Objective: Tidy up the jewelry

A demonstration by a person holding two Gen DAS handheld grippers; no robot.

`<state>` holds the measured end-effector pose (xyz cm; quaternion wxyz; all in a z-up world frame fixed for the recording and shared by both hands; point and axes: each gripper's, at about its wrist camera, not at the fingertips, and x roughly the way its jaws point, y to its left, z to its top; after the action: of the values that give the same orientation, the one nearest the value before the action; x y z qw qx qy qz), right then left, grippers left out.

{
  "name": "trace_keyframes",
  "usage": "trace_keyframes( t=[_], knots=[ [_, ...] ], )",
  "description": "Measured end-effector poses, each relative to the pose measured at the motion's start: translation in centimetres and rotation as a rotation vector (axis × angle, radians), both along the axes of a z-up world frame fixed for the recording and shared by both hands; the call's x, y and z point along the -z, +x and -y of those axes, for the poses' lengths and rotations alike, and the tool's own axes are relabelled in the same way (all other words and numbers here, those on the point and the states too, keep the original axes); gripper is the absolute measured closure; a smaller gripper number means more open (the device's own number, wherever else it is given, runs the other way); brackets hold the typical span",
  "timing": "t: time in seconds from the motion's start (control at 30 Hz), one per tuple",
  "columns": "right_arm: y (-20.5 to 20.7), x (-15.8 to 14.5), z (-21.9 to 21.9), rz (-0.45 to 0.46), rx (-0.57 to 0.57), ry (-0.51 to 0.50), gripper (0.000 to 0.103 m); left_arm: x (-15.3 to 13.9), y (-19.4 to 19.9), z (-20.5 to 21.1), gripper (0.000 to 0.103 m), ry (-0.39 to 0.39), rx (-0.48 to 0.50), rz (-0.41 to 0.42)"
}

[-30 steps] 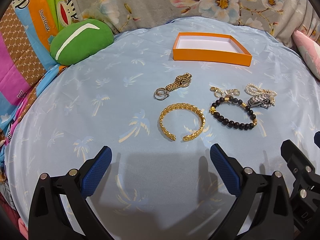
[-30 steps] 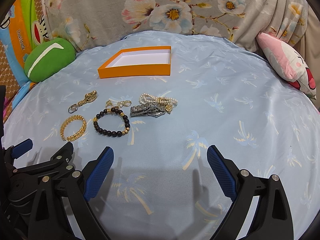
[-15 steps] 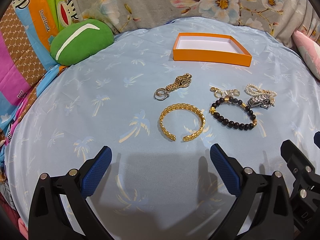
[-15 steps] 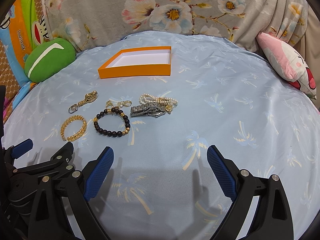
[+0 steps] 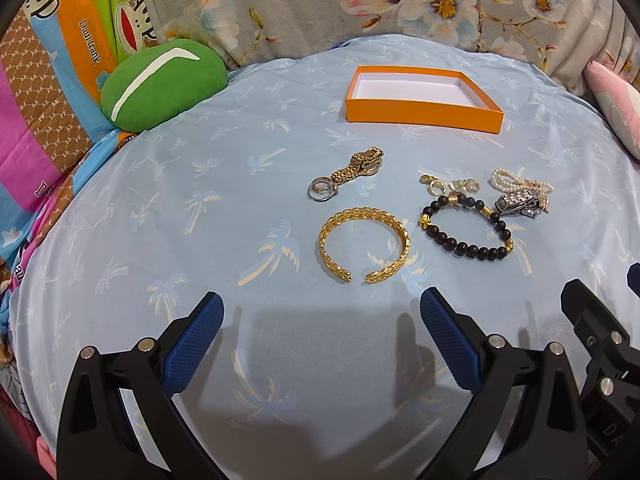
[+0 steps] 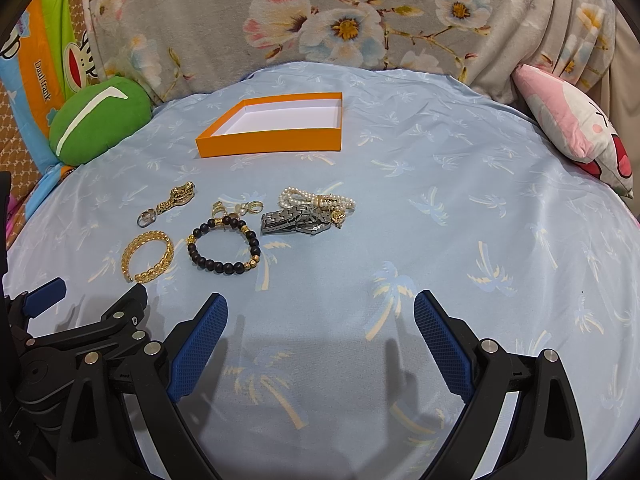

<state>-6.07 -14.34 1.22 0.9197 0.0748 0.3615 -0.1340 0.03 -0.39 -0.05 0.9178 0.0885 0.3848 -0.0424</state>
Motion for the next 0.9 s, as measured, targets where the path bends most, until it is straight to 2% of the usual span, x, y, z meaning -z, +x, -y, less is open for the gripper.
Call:
trace_keyframes(
  t=[0.23,0.4,0.73,0.9],
  knots=[
    [0.0,0.0,0.0,0.001,-0.002,0.002,0.010,0.0,0.0,0.0,0.006,-0.002,0.000,0.000],
    [0.1,-0.1,0.0,0.002,-0.012,0.013,0.010,-0.6,0.1,-0.7,0.006,-0.033,0.012,-0.008],
    [0.4,0.2,0.1,-0.015,-0.021,0.028,0.011,-0.2,0.3,-4.7,0.006,-0.113,-0.008,-0.047],
    [0.5,0.4,0.4,-0.022,-0.026,0.047,0.011,-0.1,0.7,-5.4,0.006,-0.114,-0.013,-0.040]
  ],
)
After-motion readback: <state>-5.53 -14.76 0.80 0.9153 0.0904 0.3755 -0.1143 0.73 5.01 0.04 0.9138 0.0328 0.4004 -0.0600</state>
